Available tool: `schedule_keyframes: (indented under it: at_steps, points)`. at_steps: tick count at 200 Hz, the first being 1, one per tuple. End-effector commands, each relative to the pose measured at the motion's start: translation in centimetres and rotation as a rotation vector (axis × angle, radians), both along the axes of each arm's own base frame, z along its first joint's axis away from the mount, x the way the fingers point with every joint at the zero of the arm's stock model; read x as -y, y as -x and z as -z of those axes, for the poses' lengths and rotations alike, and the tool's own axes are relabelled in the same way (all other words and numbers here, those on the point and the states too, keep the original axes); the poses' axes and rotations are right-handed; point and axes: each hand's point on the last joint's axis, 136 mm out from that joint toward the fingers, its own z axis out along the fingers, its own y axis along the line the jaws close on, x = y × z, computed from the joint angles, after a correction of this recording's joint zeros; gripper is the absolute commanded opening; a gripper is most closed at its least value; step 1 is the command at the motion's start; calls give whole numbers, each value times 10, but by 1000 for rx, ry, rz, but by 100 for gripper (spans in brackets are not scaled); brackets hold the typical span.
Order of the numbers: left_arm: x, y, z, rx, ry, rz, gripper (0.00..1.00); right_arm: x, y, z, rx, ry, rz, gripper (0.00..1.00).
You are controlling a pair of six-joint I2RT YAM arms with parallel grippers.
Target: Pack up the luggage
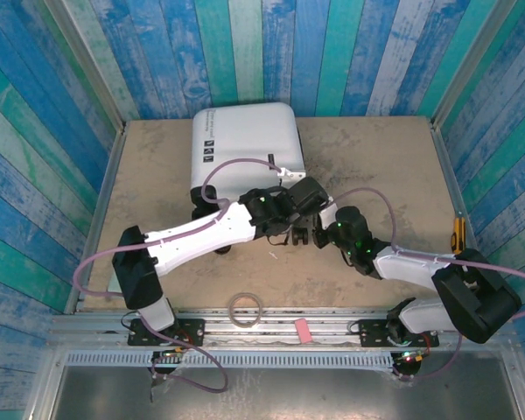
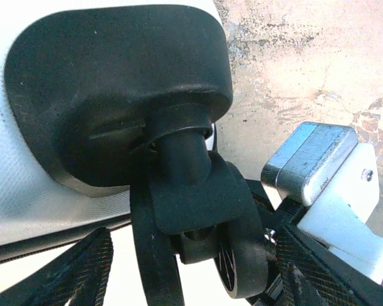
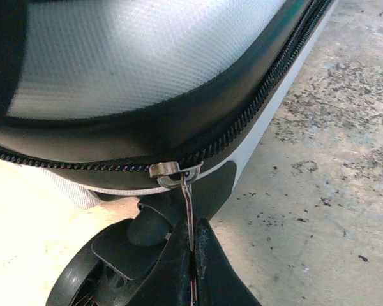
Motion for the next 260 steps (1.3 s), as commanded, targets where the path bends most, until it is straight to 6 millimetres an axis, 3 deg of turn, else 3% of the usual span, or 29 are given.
schedule_keyframes:
  at_steps: [1,47,78,101,115,145,170,231,260]
  points:
    - [-22,-26,51,-30,-162,-88,68,-19,8,-34,116,-65,-103,0]
    - [-18,-40,65,-34,-171,-113,57,-21,9,-37,133,-79,-116,0]
    - [-13,-48,69,-33,-144,-110,39,-19,11,-38,150,-95,-119,0]
    - [-11,-47,60,-15,-96,-93,37,-13,9,-41,152,-129,-113,0]
    - [-7,-44,46,14,-17,-67,42,-10,6,-43,142,-151,-115,0]
    - [-15,-37,14,84,110,-69,74,-11,6,-49,109,-236,-162,0]
    - [-21,-36,0,94,104,-80,84,-16,5,-53,89,-265,-189,0]
    - [-28,-47,-6,109,24,-152,86,-23,-1,-49,42,-291,-189,0]
    - [-34,-51,4,98,-71,-169,70,-22,-2,-51,53,-282,-184,0]
